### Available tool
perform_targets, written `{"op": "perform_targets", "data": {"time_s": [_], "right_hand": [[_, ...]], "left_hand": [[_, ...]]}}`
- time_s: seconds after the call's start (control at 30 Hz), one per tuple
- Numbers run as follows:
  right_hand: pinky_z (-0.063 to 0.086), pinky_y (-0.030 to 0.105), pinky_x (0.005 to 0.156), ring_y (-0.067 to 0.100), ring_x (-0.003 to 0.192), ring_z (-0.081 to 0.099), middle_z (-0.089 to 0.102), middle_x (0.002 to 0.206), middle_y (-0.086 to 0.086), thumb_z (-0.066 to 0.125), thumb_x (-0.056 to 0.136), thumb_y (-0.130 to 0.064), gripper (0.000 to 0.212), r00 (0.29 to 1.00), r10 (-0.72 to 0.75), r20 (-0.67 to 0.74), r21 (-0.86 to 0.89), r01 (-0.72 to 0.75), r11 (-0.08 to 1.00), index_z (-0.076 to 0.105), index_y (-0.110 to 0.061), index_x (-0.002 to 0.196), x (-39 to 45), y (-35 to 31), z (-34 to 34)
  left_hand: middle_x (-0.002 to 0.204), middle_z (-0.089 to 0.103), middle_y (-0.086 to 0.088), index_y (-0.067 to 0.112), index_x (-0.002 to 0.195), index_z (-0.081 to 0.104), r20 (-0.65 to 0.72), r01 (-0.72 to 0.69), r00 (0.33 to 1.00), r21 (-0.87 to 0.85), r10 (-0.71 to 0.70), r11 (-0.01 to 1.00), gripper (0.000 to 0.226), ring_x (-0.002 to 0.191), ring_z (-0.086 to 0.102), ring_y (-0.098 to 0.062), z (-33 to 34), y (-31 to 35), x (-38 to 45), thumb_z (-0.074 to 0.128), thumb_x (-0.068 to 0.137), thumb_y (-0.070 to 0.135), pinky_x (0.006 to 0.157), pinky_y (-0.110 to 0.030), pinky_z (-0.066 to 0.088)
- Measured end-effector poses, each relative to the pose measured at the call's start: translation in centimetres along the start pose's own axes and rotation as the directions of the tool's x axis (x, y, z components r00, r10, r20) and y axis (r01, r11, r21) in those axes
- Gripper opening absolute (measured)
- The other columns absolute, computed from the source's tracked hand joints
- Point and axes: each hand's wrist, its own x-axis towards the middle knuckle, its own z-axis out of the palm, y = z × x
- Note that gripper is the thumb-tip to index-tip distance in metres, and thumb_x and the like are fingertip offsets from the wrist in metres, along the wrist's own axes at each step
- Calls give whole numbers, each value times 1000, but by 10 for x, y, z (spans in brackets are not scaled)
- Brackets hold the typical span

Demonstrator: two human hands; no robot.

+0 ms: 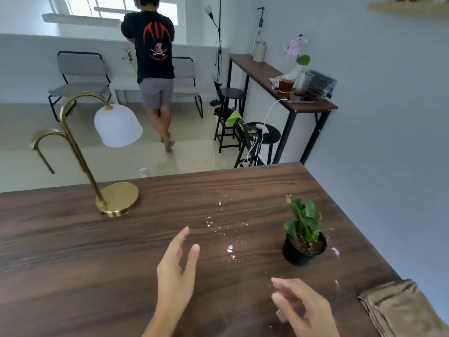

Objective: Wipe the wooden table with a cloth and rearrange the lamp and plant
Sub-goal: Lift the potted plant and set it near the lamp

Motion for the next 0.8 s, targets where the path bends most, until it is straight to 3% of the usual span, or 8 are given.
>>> {"op": "perform_targets", "data": {"time_s": [0.07, 0.17, 0.27, 0.33, 0.4, 0.5, 0.63, 0.8], "right_hand": [[54, 16, 62, 7, 65, 69, 74, 74, -11, 78, 80, -12, 29, 970, 130, -204, 54, -122, 991, 75, -41, 82, -5, 25, -34], [60, 31, 77, 11, 81, 72, 76, 83, -10, 67, 88, -21, 24, 927, 248, -282, 196, -197, 961, 71, -45, 90, 15, 58, -63], [53, 46, 99, 13, 106, 67, 70, 119, -1, 58, 95, -25, 23, 933, 302, -196, 383, -211, 899, 64, -33, 116, 41, 78, -69], [46, 43, 107, 12, 121, 59, 60, 136, -1, 54, 96, -32, 33, 956, 284, -81, 436, -222, 872, 54, -35, 129, 52, 81, -68], [44, 41, 109, 8, 126, 55, 60, 137, -10, 53, 95, -40, 43, 976, 218, 9, 462, -197, 865, 51, -34, 138, 56, 81, -66], [46, 42, 107, 2, 125, 55, 62, 132, -18, 57, 93, -49, 53, 987, 152, 51, 501, -157, 851, 47, -34, 143, 55, 74, -58], [49, 39, 103, 1, 124, 56, 60, 134, -20, 60, 94, -35, 48, 995, 51, 80, 506, -85, 859, 48, -40, 140, 61, 43, -30], [56, 41, 94, 5, 115, 63, 65, 129, -7, 60, 95, -23, 43, 976, -41, 213, 576, -91, 813, 52, -28, 137, 74, -23, 43]], "left_hand": [[130, 60, 16, 30, 128, 58, 108, -18, 994, -34, 21, 999, 42, 122, 52, 4, 46, 4, -20, 64, 87, 26, 104, -17, 39], [128, 59, 16, 25, 129, 56, 244, 2, 970, -48, 10, 999, 41, 120, 53, 5, 109, 12, -40, 64, 88, 23, 104, -15, 39], [133, 53, 13, 18, 137, 49, 312, 65, 949, -58, -44, 996, 49, 124, 50, 2, 154, 18, -48, 62, 90, 23, 103, -12, 38], [137, 51, 16, 20, 141, 46, 325, 94, 943, -63, -68, 994, 58, 125, 49, 3, 174, 22, -52, 62, 88, 37, 105, -17, 39], [136, 55, 17, 24, 140, 47, 322, 82, 946, -92, -48, 992, 64, 126, 50, 0, 186, 24, -56, 61, 84, 51, 109, -29, 39], [132, 60, 16, 24, 139, 48, 257, 73, 966, -153, -31, 986, 57, 126, 52, -3, 189, 32, -61, 62, 87, 44, 108, -33, 39], [127, 64, 14, 21, 136, 52, 128, 66, 991, -241, -36, 968, 47, 121, 56, -2, 156, 43, -57, 63, 90, 25, 102, -20, 43], [125, 65, 13, 23, 134, 55, -87, 36, 995, -241, -58, 970, 46, 116, 58, 1, 64, 44, -41, 64, 89, 28, 97, -19, 47]]}}
